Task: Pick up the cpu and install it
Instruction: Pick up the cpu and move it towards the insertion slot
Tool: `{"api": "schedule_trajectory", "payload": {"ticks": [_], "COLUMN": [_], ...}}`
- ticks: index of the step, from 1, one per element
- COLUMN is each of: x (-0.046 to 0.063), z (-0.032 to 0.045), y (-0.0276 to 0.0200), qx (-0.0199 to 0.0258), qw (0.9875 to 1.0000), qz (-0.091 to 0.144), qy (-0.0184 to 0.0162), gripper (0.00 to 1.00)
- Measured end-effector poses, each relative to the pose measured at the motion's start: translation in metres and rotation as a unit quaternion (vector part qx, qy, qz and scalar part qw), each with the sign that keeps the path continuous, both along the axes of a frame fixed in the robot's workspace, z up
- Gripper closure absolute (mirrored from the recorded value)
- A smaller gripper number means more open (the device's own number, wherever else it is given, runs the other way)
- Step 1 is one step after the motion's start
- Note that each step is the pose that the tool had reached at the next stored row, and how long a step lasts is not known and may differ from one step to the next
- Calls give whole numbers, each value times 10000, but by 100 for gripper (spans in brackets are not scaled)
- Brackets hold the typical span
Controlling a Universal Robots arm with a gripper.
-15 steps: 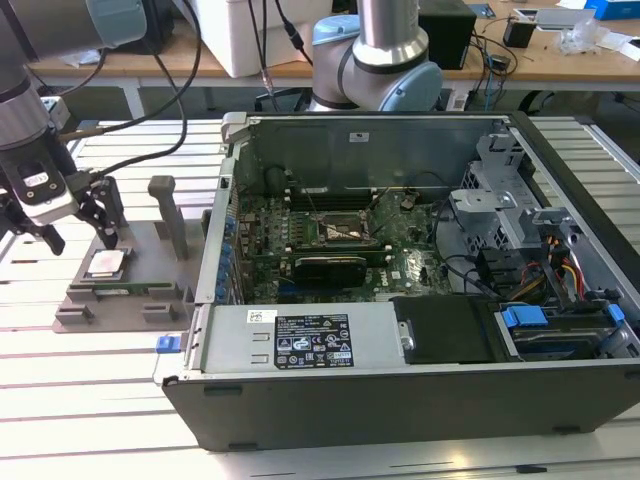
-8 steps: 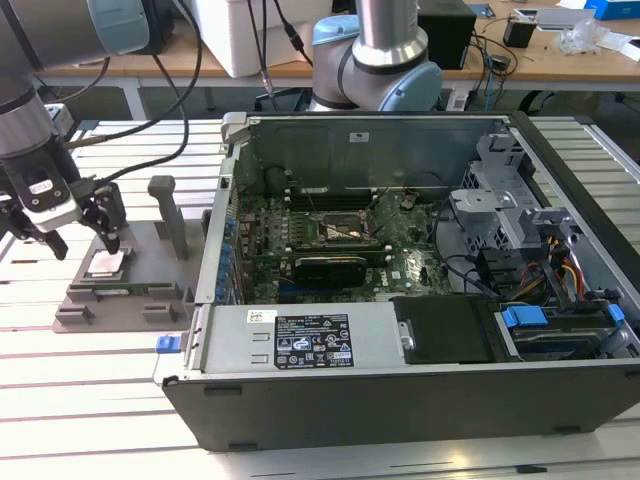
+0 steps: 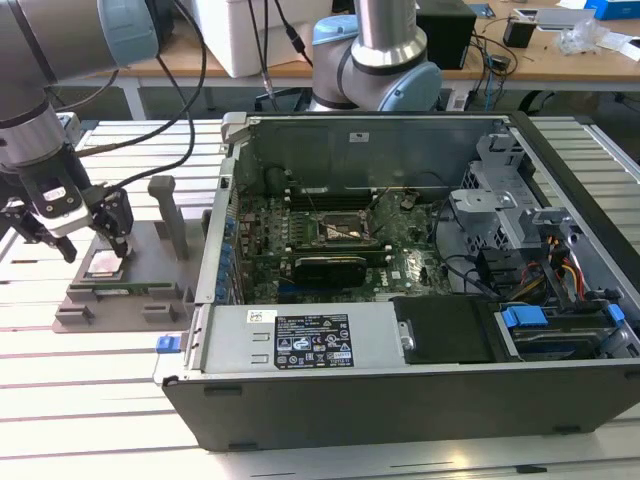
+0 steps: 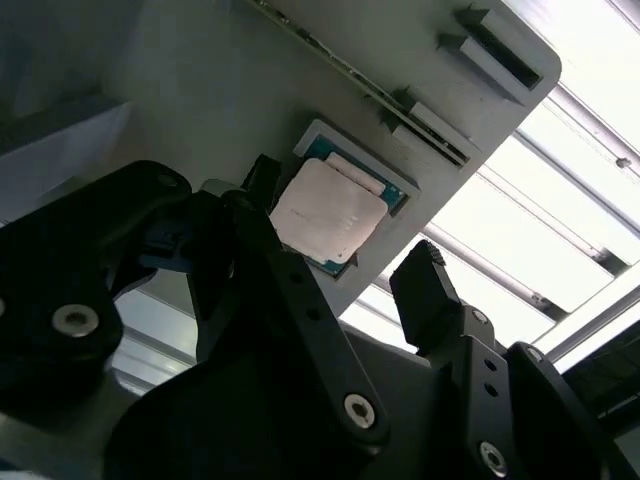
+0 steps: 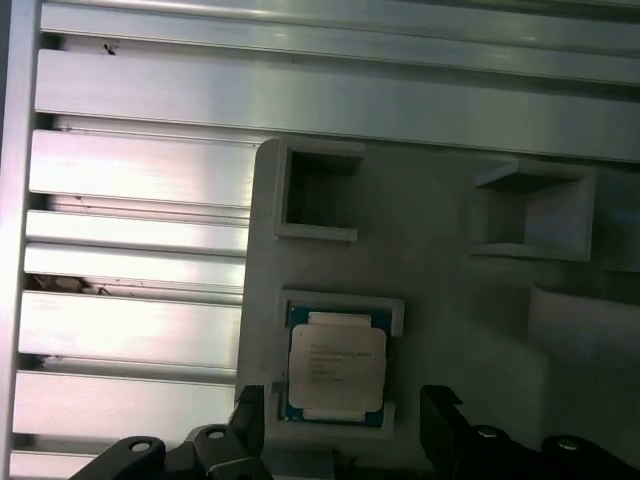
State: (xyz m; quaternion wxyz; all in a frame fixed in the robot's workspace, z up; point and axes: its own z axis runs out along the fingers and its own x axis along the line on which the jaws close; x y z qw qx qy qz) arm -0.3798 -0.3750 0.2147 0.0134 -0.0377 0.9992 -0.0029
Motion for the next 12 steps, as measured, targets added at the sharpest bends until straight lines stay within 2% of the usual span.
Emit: {"api": "schedule_trajectory", "payload": {"ticks": [9, 12], "x": [1, 1], "z": [-187, -207], "y": [14, 26], "qx": [-3, -4], "qw": [10000, 10000], "qz": [0, -1], "qy": [0, 1], "gripper": [28, 28]}}
